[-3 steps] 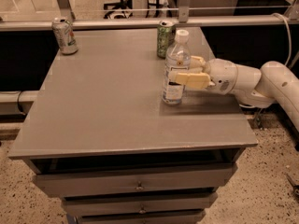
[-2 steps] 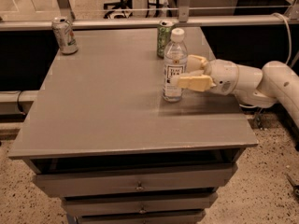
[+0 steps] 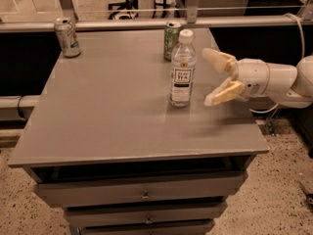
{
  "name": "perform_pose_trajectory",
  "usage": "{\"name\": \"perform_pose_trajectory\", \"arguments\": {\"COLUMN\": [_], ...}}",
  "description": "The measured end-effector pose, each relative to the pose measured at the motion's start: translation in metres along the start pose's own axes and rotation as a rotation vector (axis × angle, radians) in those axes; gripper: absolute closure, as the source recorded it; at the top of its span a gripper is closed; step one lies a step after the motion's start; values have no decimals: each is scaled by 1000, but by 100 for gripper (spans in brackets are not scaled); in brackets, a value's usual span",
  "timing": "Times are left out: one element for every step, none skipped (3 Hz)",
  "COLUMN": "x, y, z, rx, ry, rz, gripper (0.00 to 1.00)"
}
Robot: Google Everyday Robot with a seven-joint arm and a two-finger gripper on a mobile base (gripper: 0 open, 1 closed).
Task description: Place blue plastic bottle upright
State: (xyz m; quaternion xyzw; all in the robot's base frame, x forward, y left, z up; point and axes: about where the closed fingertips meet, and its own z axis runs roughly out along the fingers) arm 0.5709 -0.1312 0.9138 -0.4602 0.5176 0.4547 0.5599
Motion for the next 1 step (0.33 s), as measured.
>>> {"name": "perform_pose_trajectory", "arguments": {"x": [0], "y": [0], "z": [-5], "rx": [2], "ry": [14], "rz": [-8], "gripper": [0]}}
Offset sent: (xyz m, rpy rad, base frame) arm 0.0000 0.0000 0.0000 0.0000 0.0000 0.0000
